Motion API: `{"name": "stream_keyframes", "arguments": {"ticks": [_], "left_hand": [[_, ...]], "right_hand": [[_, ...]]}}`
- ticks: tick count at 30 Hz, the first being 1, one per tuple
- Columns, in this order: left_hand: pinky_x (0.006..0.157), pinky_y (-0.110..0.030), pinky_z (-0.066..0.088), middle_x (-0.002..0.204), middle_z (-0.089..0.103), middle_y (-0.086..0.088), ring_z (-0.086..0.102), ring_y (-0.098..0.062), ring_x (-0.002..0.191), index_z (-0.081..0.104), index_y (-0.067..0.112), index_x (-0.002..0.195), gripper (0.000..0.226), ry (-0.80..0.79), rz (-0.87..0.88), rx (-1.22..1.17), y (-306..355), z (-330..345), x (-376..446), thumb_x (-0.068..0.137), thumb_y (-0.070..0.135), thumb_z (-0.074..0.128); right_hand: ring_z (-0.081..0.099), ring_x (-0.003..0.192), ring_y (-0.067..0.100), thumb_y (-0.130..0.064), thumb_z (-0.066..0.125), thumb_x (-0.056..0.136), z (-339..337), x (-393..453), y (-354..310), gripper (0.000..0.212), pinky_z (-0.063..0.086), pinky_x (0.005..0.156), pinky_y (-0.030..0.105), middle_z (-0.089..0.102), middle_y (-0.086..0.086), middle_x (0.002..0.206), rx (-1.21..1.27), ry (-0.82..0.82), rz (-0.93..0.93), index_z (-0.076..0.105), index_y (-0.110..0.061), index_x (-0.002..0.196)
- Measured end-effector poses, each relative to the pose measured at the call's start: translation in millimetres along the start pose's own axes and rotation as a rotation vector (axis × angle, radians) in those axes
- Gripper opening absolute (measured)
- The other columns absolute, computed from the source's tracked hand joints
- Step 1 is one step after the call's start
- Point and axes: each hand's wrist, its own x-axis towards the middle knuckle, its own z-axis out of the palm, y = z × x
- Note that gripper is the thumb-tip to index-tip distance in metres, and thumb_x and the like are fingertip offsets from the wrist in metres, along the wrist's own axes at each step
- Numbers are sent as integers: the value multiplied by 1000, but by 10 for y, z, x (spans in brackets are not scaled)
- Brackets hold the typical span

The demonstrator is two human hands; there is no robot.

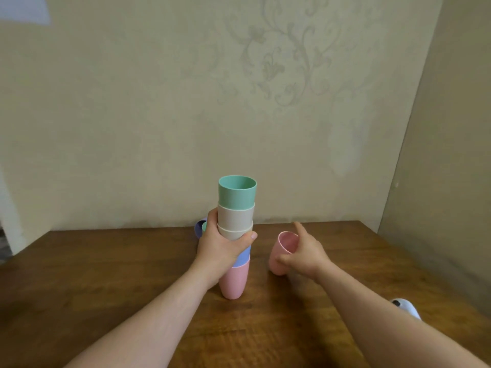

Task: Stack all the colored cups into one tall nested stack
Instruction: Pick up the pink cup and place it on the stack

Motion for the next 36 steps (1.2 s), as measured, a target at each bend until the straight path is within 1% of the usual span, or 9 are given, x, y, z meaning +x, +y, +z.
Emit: {"name": "stream_keyframes", "arguments": {"ticks": [5, 7, 11, 15, 21, 24, 30, 33, 36], "left_hand": [[96, -42, 64, 125, 78, 10, 76, -14, 114, 57, 39, 136, 84, -20, -31, -23, 23, -135, -105, 65, 32, 101], [91, -36, 64, 123, 79, 10, 77, -13, 113, 57, 38, 136, 81, -28, -30, -40, 36, -187, -138, 70, 22, 102], [80, -22, 60, 122, 77, 12, 76, -10, 113, 50, 34, 143, 89, -45, -9, -40, 125, -262, -204, 74, 9, 101], [89, -33, 61, 137, 69, 16, 72, -5, 118, 31, 47, 158, 115, -67, -3, -56, 252, -317, -218, 73, 18, 102], [89, -33, 60, 141, 67, 14, 73, -8, 117, 31, 59, 145, 104, -62, 20, -137, 517, -315, -115, 74, 29, 101], [94, -36, 61, 136, 71, 13, 75, -12, 116, 38, 50, 150, 105, -55, 36, -135, 611, -273, -38, 66, 39, 100], [79, -35, 62, 111, 83, -1, 81, -26, 104, 67, 23, 127, 51, -5, 12, -116, 523, -221, 5, 85, 25, 95], [81, -40, 65, 107, 83, 1, 82, -22, 97, 66, 25, 124, 50, 23, 36, -119, 456, -226, 3, 83, 34, 94], [88, -48, 67, 108, 83, 4, 81, -21, 99, 65, 30, 123, 60, 62, 60, -96, 443, -208, -10, 73, 52, 90]], "right_hand": [[52, 146, 30, -42, 94, 71, 53, -183, -102, 129, 51, 114, 44, 54, 5, 159, 75, -71, -4, 14, -32, 172], [49, 146, 29, -48, 92, 69, 112, -267, -111, 123, 49, 116, 44, 55, 4, 159, 32, -87, -25, 25, -29, 169], [61, 120, 19, -41, 93, 74, 171, -375, -113, 97, 52, 95, 30, 64, 1, 147, 80, -65, -25, 46, -23, 158], [61, 134, 25, -43, 93, 71, 224, -466, -106, 111, 55, 104, 36, 60, 0, 153, 181, -47, -16, 35, -26, 164], [60, 111, 17, -39, 89, 76, 341, -596, -42, 96, 53, 92, 31, 64, -6, 134, 283, -38, -20, 38, -33, 158], [60, 115, 16, -38, 90, 78, 457, -626, 12, 108, 49, 91, 27, 59, -10, 133, 354, -53, -16, 27, -37, 165], [63, 120, 17, -38, 93, 76, 535, -622, 51, 111, 52, 92, 27, 61, -8, 141, 377, -62, 4, 28, -39, 165], [66, 121, 19, -44, 95, 64, 453, -579, -139, 105, 61, 98, 40, 63, -7, 143, 500, -7, 28, 43, -45, 155], [69, 109, 15, -32, 94, 78, 96, -404, -631, 86, 62, 100, 50, 64, 2, 139, 771, 122, -52, 47, -33, 150]]}}
